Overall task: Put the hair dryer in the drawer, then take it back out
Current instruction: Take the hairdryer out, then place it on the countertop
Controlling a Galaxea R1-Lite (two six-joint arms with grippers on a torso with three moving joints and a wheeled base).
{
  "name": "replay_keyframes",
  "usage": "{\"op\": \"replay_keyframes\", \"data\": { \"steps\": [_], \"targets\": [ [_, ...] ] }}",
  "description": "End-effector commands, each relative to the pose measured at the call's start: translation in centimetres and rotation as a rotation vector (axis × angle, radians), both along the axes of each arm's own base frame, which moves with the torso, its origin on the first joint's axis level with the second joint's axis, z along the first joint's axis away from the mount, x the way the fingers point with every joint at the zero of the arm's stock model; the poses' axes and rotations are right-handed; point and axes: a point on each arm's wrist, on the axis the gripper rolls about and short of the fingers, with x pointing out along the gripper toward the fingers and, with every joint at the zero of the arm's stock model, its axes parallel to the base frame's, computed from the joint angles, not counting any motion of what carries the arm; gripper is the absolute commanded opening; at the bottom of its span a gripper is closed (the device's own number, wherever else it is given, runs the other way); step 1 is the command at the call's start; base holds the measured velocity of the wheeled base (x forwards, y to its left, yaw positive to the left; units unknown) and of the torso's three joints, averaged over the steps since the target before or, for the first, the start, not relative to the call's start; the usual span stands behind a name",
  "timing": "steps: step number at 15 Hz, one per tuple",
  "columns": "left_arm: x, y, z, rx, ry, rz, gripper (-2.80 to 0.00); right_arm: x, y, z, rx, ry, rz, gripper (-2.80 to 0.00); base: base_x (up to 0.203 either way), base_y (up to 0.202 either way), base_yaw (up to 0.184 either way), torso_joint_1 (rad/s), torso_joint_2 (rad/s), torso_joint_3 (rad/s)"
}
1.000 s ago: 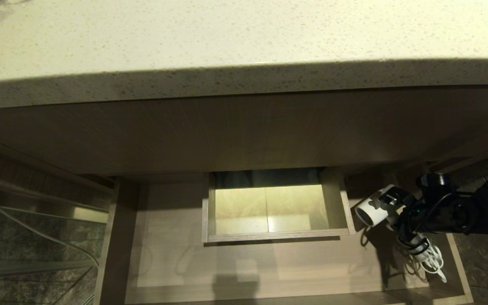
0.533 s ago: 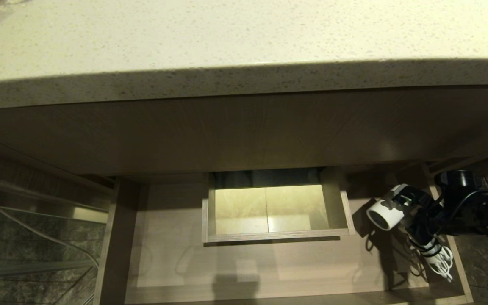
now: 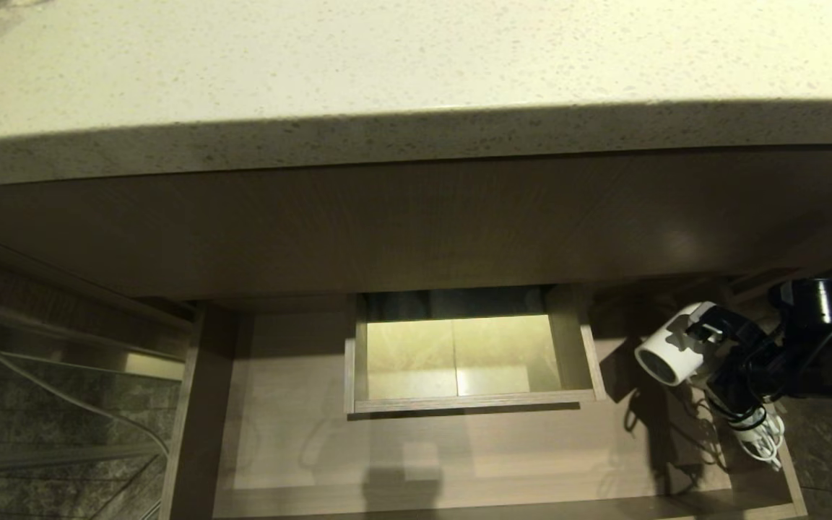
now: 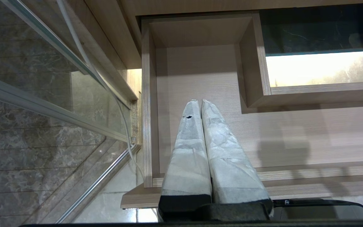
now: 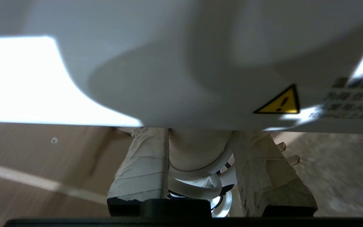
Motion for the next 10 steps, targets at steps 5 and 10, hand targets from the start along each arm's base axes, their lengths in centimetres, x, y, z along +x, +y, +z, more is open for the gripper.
{"op": "replay_keyframes", "data": {
  "steps": [5, 10],
  "targets": [
    [0.0, 0.0, 0.0, 0.0, 0.0, 0.0, -2.8, -3.7, 0.8, 3.5, -0.048, -0.083, 0.023, -2.8, 0.0, 0.0, 0.0, 0.0, 0.0, 0.0],
    [0.0, 0.0, 0.0, 0.0, 0.0, 0.0, -2.8, -8.3, 1.8, 5.9, -0.081, -0.146, 0.026, -2.8, 0.0, 0.0, 0.0, 0.0, 0.0, 0.0]
  ]
}}
